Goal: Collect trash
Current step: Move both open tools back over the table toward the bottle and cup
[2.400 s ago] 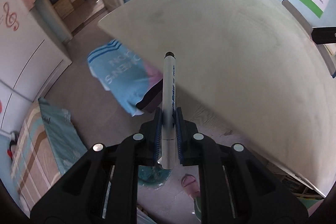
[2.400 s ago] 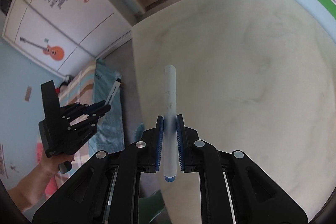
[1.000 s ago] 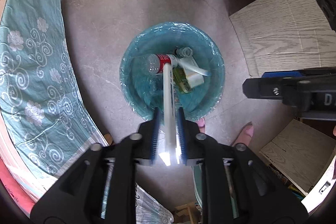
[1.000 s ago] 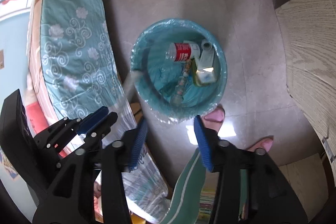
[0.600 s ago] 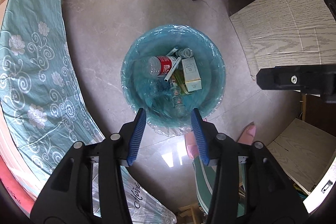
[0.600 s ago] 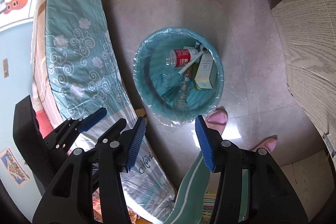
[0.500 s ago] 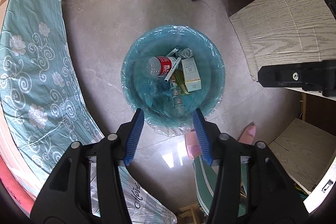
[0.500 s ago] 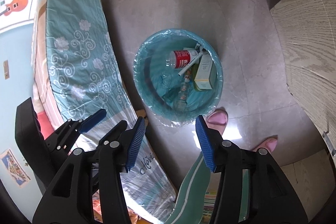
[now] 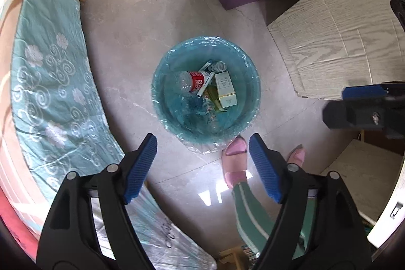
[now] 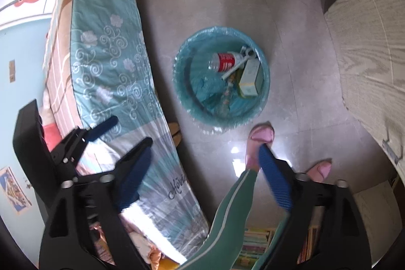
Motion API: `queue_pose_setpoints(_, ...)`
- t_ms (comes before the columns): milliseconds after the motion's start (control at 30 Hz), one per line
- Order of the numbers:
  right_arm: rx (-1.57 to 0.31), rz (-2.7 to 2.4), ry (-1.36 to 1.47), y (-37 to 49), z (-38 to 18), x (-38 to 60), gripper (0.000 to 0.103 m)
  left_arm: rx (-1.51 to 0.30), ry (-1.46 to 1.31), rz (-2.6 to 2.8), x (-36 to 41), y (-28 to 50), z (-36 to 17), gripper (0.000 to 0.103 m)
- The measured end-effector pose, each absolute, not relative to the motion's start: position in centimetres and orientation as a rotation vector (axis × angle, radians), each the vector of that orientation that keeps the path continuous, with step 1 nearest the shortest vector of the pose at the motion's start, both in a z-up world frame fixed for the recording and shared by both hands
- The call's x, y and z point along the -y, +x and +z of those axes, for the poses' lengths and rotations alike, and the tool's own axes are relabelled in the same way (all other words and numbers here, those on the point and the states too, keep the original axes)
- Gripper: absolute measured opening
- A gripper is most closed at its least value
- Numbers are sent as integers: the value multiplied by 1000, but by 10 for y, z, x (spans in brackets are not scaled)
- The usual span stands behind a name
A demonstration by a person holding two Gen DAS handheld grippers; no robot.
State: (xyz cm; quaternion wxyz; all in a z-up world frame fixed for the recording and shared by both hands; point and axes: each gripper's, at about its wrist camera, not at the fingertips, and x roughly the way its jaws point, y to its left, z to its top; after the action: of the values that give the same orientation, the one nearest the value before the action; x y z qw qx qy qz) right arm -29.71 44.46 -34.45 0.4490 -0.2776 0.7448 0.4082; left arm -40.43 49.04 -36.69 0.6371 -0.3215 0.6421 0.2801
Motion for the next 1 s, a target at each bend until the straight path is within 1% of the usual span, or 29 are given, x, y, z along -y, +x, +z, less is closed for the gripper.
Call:
queue_pose_setpoints(100,-1843,1026,-678,-300,-331,-439,89,-1466,-689,655,-489,-407,-352,84)
queue_pose_setpoints(167,-1849,1036,-659,-301,-319,-436,89,-1454,-668,665,-488,-410,-340,85)
queue_pose_setpoints(300,-1857,1096,-656,-309,-293,-430,89,-1443,-646,668,-487,-415,-318,93)
queue_pose_setpoints(433,-1831,1168,-646,-317,-257,-425,90,-1443,-594,665,-483,-418,-294,95)
queue_pose_setpoints(533,-1783,1228,-631,-324,-223,-421,90,-1425,-607,672,-481,-423,-276,96)
queue_pose_setpoints(800,-1672,1400,-529,-327,-128,-405,92,-1332,-639,682,-473,-425,-226,96)
queue_pose_setpoints(1000,-1541,1469,-405,-308,-54,-380,92,-1238,-666,635,-460,-411,-185,96)
